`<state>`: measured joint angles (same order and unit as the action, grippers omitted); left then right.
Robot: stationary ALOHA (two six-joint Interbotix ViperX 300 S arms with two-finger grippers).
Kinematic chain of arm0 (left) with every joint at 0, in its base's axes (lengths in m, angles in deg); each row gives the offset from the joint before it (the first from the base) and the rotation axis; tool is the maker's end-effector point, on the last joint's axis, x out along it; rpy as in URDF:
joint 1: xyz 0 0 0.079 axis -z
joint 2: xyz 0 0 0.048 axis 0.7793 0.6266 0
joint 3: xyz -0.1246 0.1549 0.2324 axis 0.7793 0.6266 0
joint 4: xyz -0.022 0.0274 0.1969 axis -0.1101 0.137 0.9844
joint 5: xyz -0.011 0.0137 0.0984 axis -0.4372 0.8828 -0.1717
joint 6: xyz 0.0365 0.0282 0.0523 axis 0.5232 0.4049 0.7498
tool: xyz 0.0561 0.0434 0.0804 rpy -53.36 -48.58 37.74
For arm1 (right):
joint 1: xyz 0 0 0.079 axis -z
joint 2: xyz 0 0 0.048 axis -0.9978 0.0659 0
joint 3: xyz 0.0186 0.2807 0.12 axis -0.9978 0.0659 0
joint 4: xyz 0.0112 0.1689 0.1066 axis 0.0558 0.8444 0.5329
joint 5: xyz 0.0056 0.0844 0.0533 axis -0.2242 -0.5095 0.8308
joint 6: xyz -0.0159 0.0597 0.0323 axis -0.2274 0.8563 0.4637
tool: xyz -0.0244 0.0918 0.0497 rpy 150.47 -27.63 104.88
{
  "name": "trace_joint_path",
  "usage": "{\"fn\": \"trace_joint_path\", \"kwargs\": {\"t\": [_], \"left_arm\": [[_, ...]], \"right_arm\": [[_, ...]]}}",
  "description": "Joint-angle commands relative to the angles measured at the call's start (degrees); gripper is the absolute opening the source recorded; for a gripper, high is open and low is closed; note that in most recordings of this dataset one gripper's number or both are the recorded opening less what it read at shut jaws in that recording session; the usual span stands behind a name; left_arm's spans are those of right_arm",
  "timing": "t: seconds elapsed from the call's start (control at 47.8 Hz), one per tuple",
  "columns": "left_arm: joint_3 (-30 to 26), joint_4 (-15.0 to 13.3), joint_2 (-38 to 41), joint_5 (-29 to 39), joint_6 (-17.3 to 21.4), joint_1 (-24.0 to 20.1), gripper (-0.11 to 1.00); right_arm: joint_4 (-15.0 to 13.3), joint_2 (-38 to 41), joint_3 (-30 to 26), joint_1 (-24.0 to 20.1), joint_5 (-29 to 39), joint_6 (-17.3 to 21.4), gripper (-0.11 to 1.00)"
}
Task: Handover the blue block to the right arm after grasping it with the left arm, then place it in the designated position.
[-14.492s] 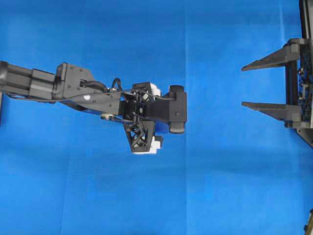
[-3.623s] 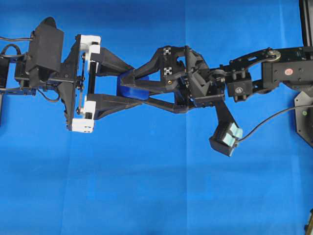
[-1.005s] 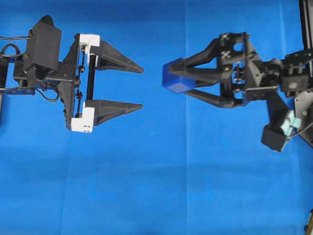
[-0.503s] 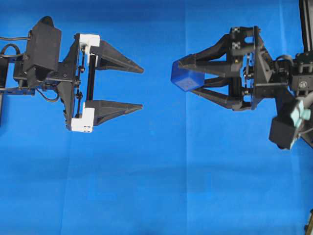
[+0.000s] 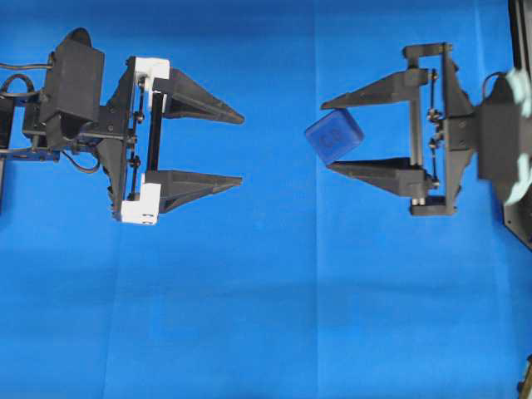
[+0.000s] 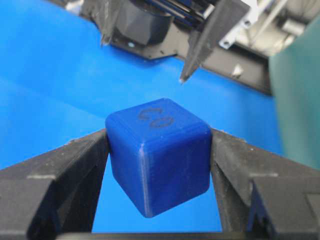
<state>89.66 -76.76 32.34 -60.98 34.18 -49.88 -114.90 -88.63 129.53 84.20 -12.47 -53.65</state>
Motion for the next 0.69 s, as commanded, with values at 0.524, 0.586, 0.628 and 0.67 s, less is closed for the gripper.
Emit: {"fn": "trace_joint_path", "kwargs": {"t": [0.524, 0.586, 0.628, 0.67], "left_arm": [[-0.6, 0.2, -0.9, -0.3, 0.1, 0.1, 0.93], [-0.6, 0.2, -0.9, -0.3, 0.1, 0.1, 0.93], [-0.6, 0.2, -0.9, -0.3, 0.1, 0.1, 0.93], [-0.5, 0.2, -0.9, -0.3, 0.1, 0.1, 0.93]], "right_arm": [[0.2, -3.3, 0.0, -0.3, 6.7, 11.5, 0.52], [0.2, -3.3, 0.0, -0.3, 6.7, 11.5, 0.52], [0.2, -3.3, 0.0, -0.3, 6.7, 11.6, 0.52], [0.2, -3.3, 0.0, -0.3, 6.8, 11.7, 0.52]]}}
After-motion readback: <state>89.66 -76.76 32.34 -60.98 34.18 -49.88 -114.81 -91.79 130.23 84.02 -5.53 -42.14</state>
